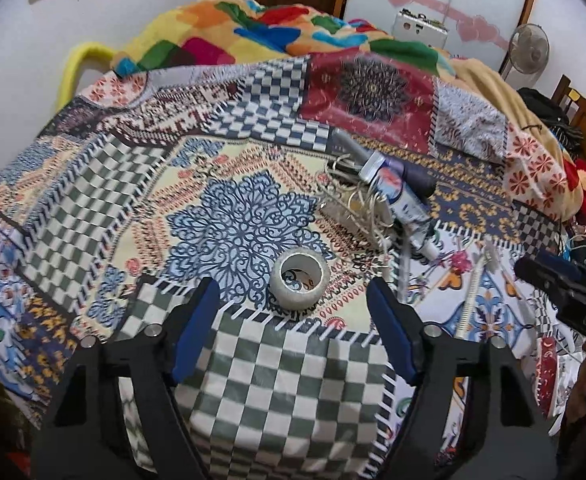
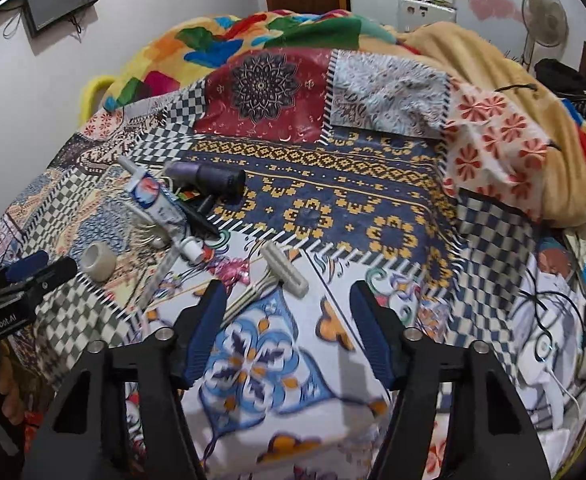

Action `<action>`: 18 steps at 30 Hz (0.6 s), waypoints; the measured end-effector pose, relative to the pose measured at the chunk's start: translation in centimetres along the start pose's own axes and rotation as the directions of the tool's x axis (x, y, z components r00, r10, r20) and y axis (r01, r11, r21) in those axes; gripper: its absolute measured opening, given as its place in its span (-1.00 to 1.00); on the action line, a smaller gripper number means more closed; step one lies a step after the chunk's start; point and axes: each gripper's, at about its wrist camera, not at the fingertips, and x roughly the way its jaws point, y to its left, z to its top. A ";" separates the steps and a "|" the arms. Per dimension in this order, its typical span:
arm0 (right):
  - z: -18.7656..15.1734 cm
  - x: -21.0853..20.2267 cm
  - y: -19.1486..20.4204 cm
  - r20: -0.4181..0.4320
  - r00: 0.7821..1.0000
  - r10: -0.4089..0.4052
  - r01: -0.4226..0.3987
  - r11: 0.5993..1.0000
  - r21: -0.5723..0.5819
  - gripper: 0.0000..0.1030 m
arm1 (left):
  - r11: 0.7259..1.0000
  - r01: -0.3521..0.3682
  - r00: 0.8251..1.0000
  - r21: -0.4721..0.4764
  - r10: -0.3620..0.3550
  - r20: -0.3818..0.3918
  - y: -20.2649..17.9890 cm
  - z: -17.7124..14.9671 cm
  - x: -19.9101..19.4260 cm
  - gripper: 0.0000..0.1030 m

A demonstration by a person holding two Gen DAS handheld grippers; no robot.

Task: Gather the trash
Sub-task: 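Grasp the white tape roll with the left tool while the right tool grasps the white plastic stick, then carry the tape roll with the left tool while the right tool carries the stick over the white bin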

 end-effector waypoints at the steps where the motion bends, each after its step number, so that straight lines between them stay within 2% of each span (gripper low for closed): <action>1: 0.3 0.5 0.0 -0.001 1.000 -0.001 0.001 1.000 -0.016 0.00 | 1.000 0.002 1.000 0.001 -0.002 -0.007 0.0 0.0 0.6 0.37; 7: 1.2 3.2 0.1 -0.022 0.999 -0.035 0.033 0.996 -0.088 -0.25 | 1.000 0.024 0.999 -0.012 -0.025 -0.047 0.3 0.0 3.2 0.01; 10: 1.3 3.9 0.1 -0.040 0.999 -0.014 0.010 0.995 -0.098 -0.34 | 0.999 0.051 0.997 -0.012 -0.051 -0.050 0.3 0.0 3.8 -0.01; 12: 1.3 4.4 0.2 -0.054 0.998 0.006 -0.011 0.995 -0.097 -0.51 | 0.997 0.075 0.996 -0.017 -0.075 -0.050 0.3 0.1 3.9 -0.03; 14: 1.4 4.9 0.3 -0.073 0.997 0.024 -0.031 0.995 -0.093 -0.67 | 0.998 0.065 0.997 -0.015 -0.066 -0.051 0.1 0.3 4.2 -0.24; 15: 1.4 5.0 0.5 -0.070 0.997 0.016 -0.023 0.995 -0.098 -0.74 | 0.998 0.065 0.997 -0.015 -0.066 -0.051 0.2 0.3 4.3 -0.24; 18: 1.4 4.8 0.5 -0.070 0.997 0.017 -0.024 0.995 -0.095 -0.78 | 0.997 0.067 0.997 -0.029 -0.069 -0.044 0.4 0.3 4.1 -0.25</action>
